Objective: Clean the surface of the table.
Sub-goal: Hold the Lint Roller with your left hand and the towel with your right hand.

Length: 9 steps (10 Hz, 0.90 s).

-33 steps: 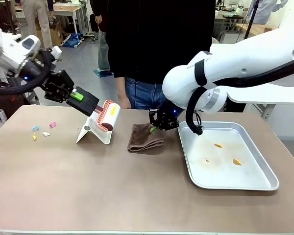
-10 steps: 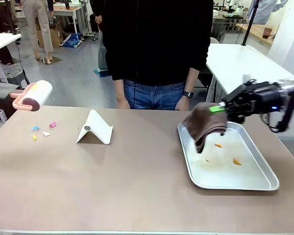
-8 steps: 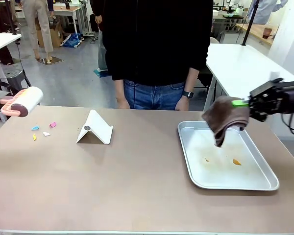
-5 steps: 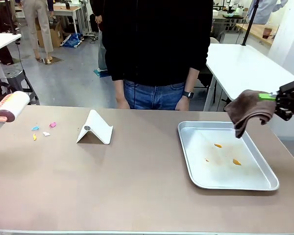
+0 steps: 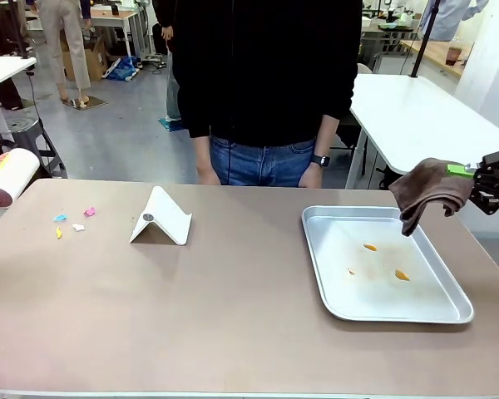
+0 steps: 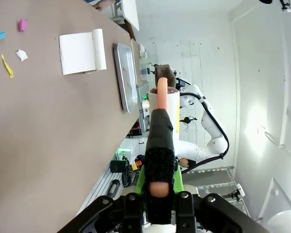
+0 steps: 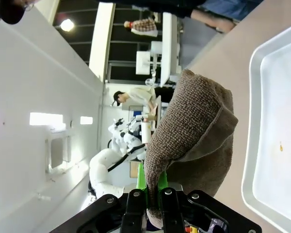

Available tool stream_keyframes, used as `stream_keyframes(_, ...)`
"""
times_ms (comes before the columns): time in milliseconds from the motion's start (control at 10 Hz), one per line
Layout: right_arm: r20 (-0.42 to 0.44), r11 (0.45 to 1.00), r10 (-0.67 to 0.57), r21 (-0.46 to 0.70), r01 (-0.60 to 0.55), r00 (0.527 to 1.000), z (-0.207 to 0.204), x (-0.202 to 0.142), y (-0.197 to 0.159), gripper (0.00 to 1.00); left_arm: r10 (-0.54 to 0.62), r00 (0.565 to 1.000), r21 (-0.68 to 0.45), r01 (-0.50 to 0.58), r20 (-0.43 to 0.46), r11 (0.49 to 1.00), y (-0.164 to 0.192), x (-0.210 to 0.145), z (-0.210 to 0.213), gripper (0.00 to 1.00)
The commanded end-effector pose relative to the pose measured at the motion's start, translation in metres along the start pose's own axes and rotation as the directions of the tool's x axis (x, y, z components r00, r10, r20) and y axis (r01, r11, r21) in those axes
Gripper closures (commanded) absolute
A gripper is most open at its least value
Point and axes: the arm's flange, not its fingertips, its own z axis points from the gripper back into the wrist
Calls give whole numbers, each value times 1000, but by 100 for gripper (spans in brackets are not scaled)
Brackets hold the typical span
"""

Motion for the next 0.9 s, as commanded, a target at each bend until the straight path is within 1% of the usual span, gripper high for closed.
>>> stream_keyframes(0,-23,1000,-3,6,3,1000,-1,-3,2,91,-27,1000,-14,28,13,1000,0,-2,3,77)
stream_keyframes(800,-23,1000,-3,6,3,1000,-1,-3,2,91,-27,1000,-14,28,13,1000,0,-2,3,77)
